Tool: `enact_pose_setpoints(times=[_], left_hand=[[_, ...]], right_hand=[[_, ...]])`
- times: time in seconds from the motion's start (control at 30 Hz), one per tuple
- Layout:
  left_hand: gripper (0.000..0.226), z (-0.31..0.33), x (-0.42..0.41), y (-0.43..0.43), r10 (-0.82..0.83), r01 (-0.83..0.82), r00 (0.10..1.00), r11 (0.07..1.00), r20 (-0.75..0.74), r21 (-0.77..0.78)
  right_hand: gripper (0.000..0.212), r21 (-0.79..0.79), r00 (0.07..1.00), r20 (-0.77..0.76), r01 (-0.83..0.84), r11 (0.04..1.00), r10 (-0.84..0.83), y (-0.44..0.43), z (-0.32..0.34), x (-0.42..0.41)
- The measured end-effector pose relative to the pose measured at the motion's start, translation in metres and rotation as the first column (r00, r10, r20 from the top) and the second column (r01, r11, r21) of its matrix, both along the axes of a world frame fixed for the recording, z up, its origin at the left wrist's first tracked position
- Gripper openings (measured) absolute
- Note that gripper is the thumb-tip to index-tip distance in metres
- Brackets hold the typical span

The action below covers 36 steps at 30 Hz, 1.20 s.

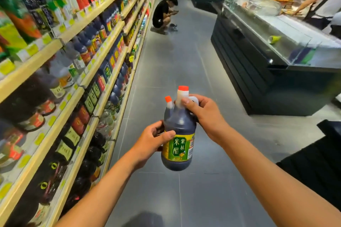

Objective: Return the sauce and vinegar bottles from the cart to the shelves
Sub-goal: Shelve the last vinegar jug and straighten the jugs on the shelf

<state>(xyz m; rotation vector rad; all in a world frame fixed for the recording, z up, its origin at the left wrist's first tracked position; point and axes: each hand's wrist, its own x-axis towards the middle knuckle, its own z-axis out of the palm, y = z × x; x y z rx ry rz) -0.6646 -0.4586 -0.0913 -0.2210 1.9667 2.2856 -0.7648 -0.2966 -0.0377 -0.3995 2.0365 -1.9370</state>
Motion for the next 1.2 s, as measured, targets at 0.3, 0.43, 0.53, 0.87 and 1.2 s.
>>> enact_pose_setpoints(times=[0.3,0.43,0.53,0.87,1.2], left_hand=[[0.043,0.003,-0.192,-0.086,0.052,-0.053,0.998,0.997,-0.026,-0.053],[0.045,0.001,-0.292,-0.114,0.083,-0.087,0.996,0.990,-0.043,-0.107],[0.032,0.008,-0.363,-0.132,0.114,-0.120,0.992,0.985,-0.051,-0.124],[0.044,0.024,-0.570,-0.222,0.208,-0.221,0.973,0.962,-0.095,-0.158],[0.040,0.013,-0.776,-0.355,0.251,-0.255,0.967,0.961,-0.052,-0.107]], right_hand=[[0.023,0.010,0.998,-0.034,-0.051,0.999,0.051,-0.089,0.003,-0.199],[0.024,0.011,0.994,-0.044,-0.100,0.995,0.101,-0.117,0.006,-0.303],[0.026,0.016,0.987,-0.061,-0.151,0.988,0.152,-0.139,0.014,-0.379],[0.029,0.023,0.956,-0.057,-0.286,0.958,0.287,-0.242,0.036,-0.600],[0.027,0.013,0.947,-0.022,-0.319,0.948,0.320,-0.377,0.028,-0.810]])
